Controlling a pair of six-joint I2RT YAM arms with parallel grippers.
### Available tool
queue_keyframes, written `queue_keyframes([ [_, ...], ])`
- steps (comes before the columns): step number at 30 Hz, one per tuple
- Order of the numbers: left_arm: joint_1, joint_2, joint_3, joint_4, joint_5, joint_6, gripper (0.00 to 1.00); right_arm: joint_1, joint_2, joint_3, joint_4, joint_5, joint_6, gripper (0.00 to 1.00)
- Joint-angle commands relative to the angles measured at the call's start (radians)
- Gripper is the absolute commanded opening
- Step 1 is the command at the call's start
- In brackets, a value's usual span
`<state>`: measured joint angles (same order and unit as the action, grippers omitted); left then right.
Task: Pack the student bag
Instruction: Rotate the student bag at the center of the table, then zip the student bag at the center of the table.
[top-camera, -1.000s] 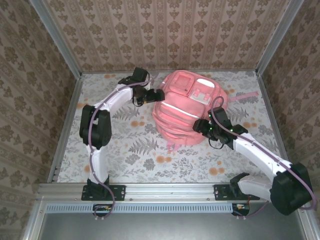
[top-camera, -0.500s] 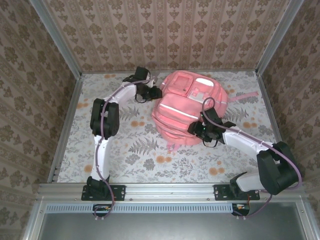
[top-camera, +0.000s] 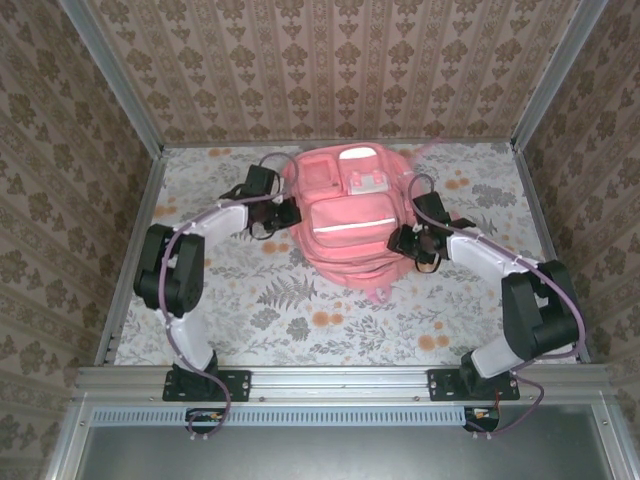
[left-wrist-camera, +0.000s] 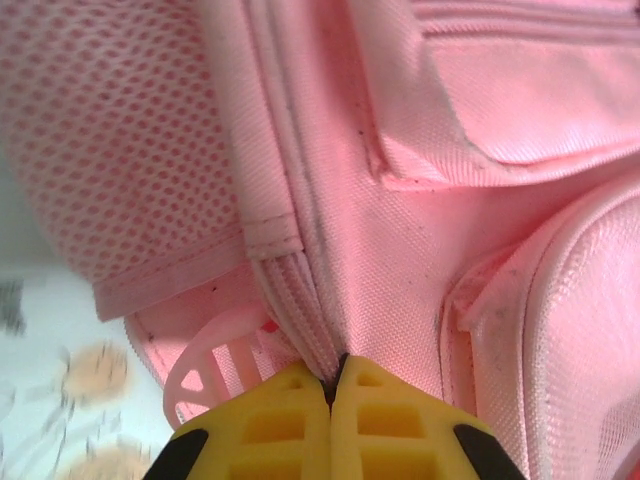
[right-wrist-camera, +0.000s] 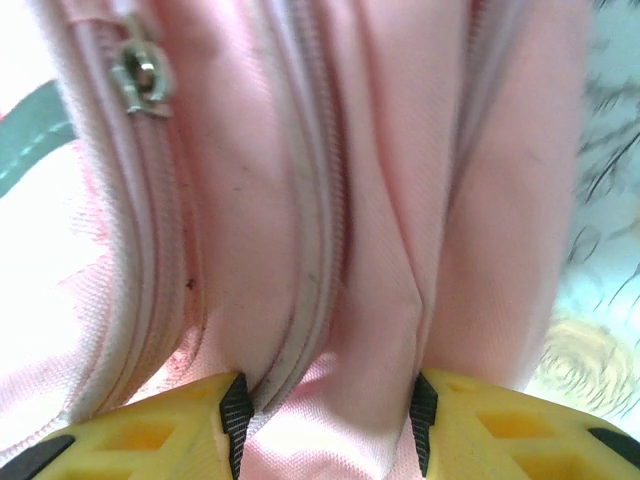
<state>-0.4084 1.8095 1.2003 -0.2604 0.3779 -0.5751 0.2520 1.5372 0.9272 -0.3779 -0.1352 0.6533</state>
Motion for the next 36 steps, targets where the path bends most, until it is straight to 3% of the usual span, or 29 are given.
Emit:
queue_keyframes([
  [1, -0.099, -0.095, -0.098, -0.050, -0.034, -0.085, 0.00, -0.052, 0.076, 0.101, -0.008, 0.024, -0.096, 0.49],
  [7, -0.274, -0.167, -0.157, -0.037, -0.121, -0.224, 0.00, -0.135, 0.232, 0.288, -0.087, -0.003, -0.187, 0.49],
  [9, -0.309, -0.176, -0.147, -0.039, -0.138, -0.255, 0.10, -0.155, 0.248, 0.331, -0.110, -0.002, -0.203, 0.49],
  [12, -0.329, -0.191, -0.138, -0.055, -0.151, -0.270, 0.14, -0.161, 0.220, 0.357, -0.133, 0.000, -0.211, 0.52],
  [14, -0.331, -0.204, -0.131, -0.085, -0.159, -0.269, 0.31, -0.159, 0.175, 0.347, -0.134, -0.007, -0.199, 0.53],
  [16, -0.330, -0.221, -0.129, -0.107, -0.162, -0.260, 0.38, -0.149, 0.119, 0.316, -0.134, -0.011, -0.181, 0.54],
  [19, -0.331, -0.253, -0.134, -0.134, -0.160, -0.253, 0.69, -0.114, 0.009, 0.241, -0.134, -0.001, -0.158, 0.56],
  [20, -0.333, -0.263, -0.137, -0.142, -0.161, -0.250, 0.72, -0.098, -0.033, 0.210, -0.133, 0.006, -0.150, 0.56],
  [24, -0.333, -0.291, -0.168, -0.163, -0.172, -0.239, 0.72, -0.021, -0.183, 0.082, -0.122, 0.024, -0.092, 0.56],
  [29, -0.303, -0.303, -0.189, -0.182, -0.181, -0.170, 0.71, 0.169, -0.300, -0.010, -0.130, 0.118, -0.035, 0.55],
  [36, -0.201, -0.259, -0.166, -0.194, -0.133, -0.071, 0.71, 0.390, -0.309, -0.099, -0.022, 0.181, 0.098, 0.50],
])
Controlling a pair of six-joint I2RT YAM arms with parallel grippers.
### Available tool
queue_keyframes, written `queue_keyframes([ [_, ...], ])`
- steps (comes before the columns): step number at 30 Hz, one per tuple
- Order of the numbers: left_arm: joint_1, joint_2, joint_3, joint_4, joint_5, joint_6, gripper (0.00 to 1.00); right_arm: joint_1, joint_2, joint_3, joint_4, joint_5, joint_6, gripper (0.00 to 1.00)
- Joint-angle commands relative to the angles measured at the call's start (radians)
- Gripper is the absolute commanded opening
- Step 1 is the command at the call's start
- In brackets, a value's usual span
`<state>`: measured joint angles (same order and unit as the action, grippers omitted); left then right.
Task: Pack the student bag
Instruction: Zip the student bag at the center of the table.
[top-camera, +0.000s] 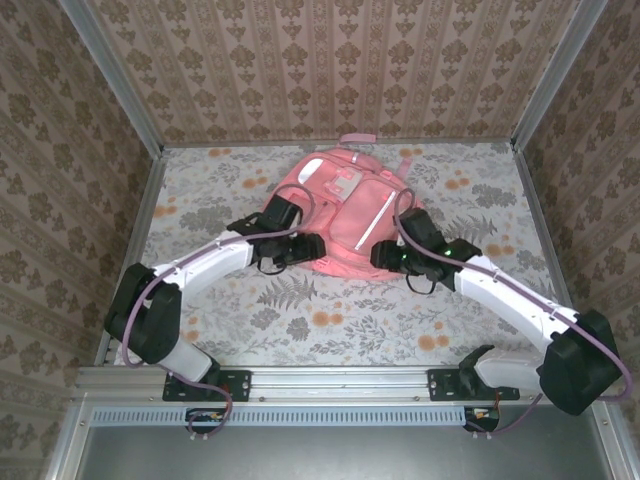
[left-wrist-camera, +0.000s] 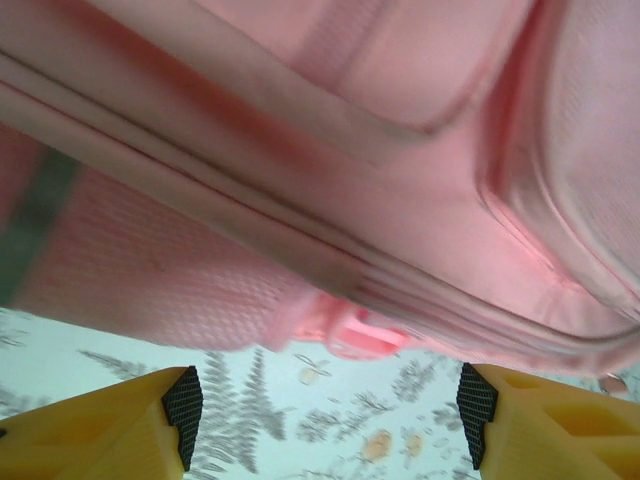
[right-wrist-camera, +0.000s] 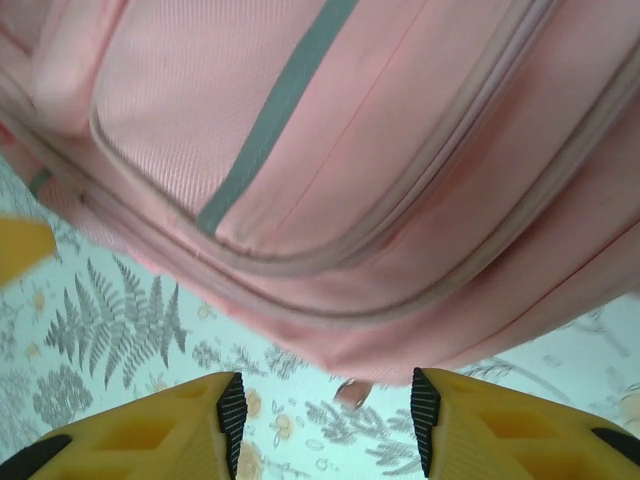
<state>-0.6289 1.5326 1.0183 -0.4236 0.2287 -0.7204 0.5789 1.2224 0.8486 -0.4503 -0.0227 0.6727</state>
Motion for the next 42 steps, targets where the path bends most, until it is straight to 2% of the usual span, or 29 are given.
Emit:
queue_keyframes([
  [1, 0.026, 0.024, 0.014, -0.029, 0.023, 0.080, 0.70, 0.095, 0.024, -0.019, 0.059, 0.077, 0.086, 0.50],
  [6, 0.039, 0.038, 0.001, -0.033, 0.037, 0.072, 0.69, 0.225, 0.133, 0.024, 0.044, 0.171, 0.077, 0.50],
  [16, 0.031, 0.031, -0.079, 0.033, 0.072, 0.009, 0.65, 0.249, 0.208, 0.016, 0.051, 0.214, 0.055, 0.47],
  [22, 0.034, 0.065, -0.119, 0.080, 0.075, -0.010, 0.62, 0.336, 0.222, -0.010, 0.161, 0.259, -0.011, 0.48],
  [29, 0.076, 0.132, -0.119, 0.175, 0.066, -0.018, 0.57, 0.347, 0.270, 0.035, 0.150, 0.240, -0.012, 0.48],
  [40, 0.148, 0.143, -0.187, 0.409, 0.094, -0.117, 0.57, 0.352, 0.278, 0.047, 0.144, 0.229, -0.002, 0.48],
  [42, 0.158, 0.159, -0.205, 0.465, 0.109, -0.141, 0.54, 0.354, 0.282, 0.049, 0.149, 0.230, -0.002, 0.48],
])
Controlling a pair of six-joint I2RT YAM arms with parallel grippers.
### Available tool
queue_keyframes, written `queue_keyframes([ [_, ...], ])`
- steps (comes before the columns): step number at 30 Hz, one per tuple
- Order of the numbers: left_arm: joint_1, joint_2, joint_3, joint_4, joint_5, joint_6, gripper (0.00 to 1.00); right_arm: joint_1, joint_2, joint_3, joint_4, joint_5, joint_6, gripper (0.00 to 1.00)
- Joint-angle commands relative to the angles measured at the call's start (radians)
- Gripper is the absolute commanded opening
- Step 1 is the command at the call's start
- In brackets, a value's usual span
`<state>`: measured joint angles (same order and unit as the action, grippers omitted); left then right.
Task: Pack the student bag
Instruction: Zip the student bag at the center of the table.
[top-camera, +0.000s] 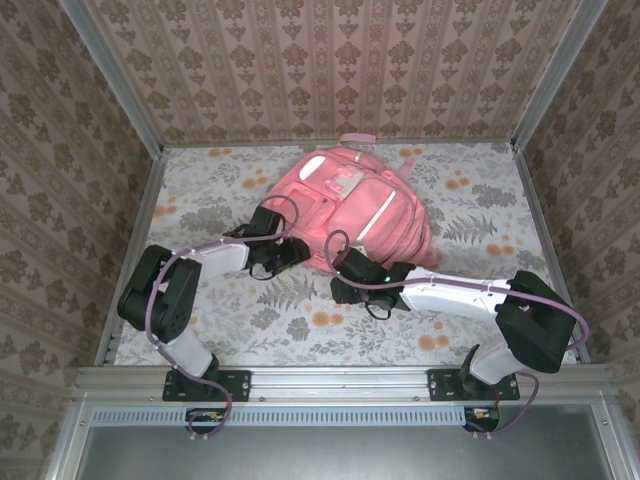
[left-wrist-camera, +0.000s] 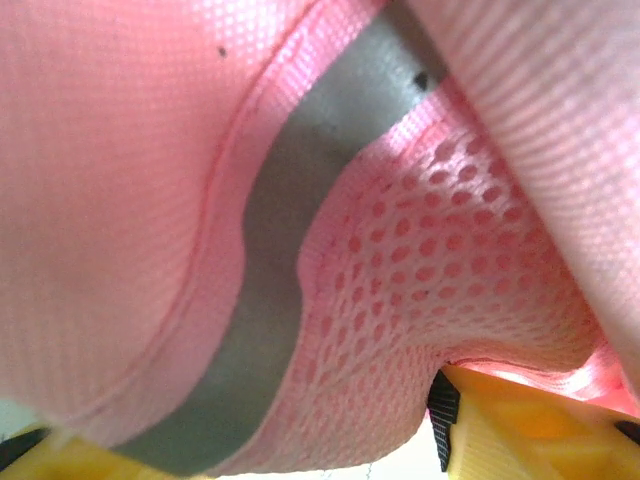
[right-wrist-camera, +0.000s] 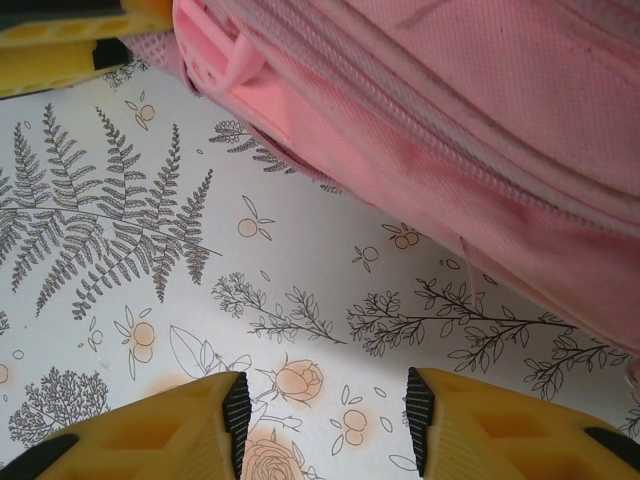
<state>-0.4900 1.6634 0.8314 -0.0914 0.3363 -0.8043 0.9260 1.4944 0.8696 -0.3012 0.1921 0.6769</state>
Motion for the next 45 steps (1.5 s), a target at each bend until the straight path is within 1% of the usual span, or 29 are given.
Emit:
queue_keyframes([
  [1, 0.024, 0.039, -0.024, 0.160, 0.010, -0.066, 0.49, 0.008, 0.012, 0.029, 0.001, 0.016, -0.006, 0.48],
  [4, 0.027, 0.049, -0.022, 0.178, 0.013, -0.079, 0.25, 0.013, 0.017, 0.034, 0.002, 0.016, -0.015, 0.49],
  [6, 0.023, 0.022, -0.013, 0.157, -0.004, -0.080, 0.03, 0.017, 0.018, 0.035, 0.007, 0.018, -0.026, 0.49],
  [7, 0.020, -0.001, -0.006, 0.126, -0.020, -0.078, 0.00, 0.019, 0.018, 0.035, 0.013, 0.020, -0.037, 0.49],
  [10, -0.002, -0.077, 0.028, 0.020, -0.080, -0.072, 0.00, 0.029, 0.011, 0.029, 0.043, 0.035, -0.076, 0.49],
  [13, -0.037, -0.140, 0.065, -0.067, -0.114, -0.075, 0.00, 0.047, -0.001, 0.001, 0.118, 0.050, -0.127, 0.49],
  [17, -0.084, -0.165, 0.129, -0.165, -0.128, -0.087, 0.00, 0.066, -0.012, -0.053, 0.254, 0.059, -0.190, 0.49],
  [21, -0.122, -0.177, 0.163, -0.187, -0.133, -0.114, 0.00, 0.079, 0.020, -0.086, 0.351, 0.075, -0.236, 0.47],
  [25, -0.154, -0.183, 0.200, -0.230, -0.148, -0.124, 0.00, 0.081, 0.061, -0.102, 0.400, 0.163, -0.269, 0.45],
  [28, -0.167, -0.191, 0.200, -0.235, -0.153, -0.133, 0.00, 0.080, 0.086, -0.128, 0.472, 0.189, -0.324, 0.45],
  [34, -0.175, -0.200, 0.184, -0.232, -0.156, -0.148, 0.00, 0.073, 0.168, -0.090, 0.465, 0.254, -0.395, 0.45],
  [39, -0.177, -0.208, 0.176, -0.229, -0.161, -0.155, 0.00, 0.052, 0.214, -0.045, 0.480, 0.262, -0.427, 0.46],
  [45, -0.184, -0.207, 0.178, -0.226, -0.161, -0.164, 0.00, 0.043, 0.267, 0.010, 0.514, 0.261, -0.506, 0.46],
])
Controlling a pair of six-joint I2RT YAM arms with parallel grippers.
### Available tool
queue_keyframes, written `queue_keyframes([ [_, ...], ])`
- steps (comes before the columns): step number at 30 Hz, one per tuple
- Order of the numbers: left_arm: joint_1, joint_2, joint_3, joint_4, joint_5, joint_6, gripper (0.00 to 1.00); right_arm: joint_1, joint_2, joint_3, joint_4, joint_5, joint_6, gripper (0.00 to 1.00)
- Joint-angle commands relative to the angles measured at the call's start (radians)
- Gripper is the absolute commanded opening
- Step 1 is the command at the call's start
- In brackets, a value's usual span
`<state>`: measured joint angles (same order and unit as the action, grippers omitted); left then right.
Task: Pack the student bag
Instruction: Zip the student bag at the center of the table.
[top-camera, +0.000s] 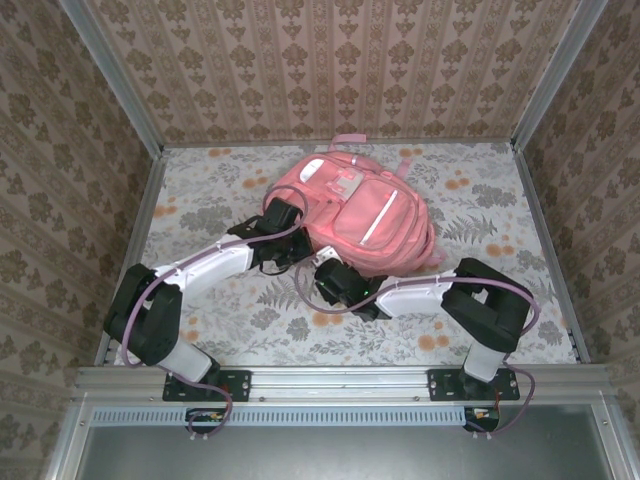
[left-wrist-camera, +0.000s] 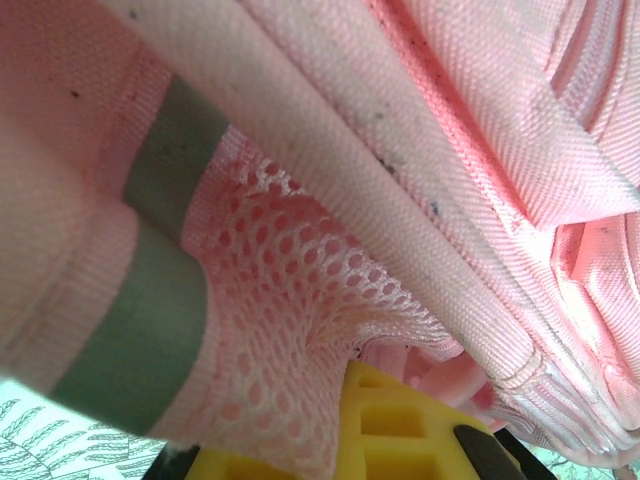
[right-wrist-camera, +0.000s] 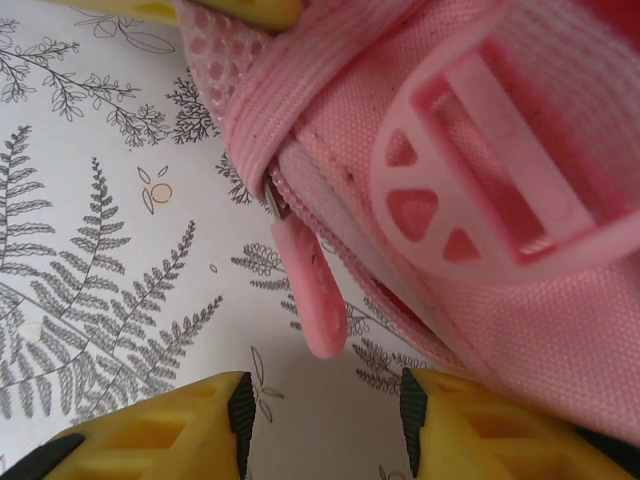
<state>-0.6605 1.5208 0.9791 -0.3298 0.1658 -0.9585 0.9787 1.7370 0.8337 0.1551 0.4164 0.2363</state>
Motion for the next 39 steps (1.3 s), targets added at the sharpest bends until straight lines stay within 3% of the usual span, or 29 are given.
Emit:
queue_keyframes([
  [1, -0.015, -0.065, 0.029, 0.011, 0.009, -0.011, 0.00, -0.011, 0.031, 0.058, 0.060, 0.036, -0.075, 0.45],
  [13, -0.016, -0.066, 0.014, 0.021, 0.009, -0.031, 0.00, -0.018, 0.028, 0.087, 0.090, 0.004, -0.112, 0.39],
  [28, 0.064, -0.111, 0.022, 0.036, 0.126, -0.151, 0.00, 0.029, -0.076, -0.131, 0.324, 0.052, -0.134, 0.50],
  [39, 0.069, -0.125, 0.009, 0.016, 0.148, -0.169, 0.00, 0.029, -0.011, -0.086, 0.449, 0.113, -0.256, 0.50],
])
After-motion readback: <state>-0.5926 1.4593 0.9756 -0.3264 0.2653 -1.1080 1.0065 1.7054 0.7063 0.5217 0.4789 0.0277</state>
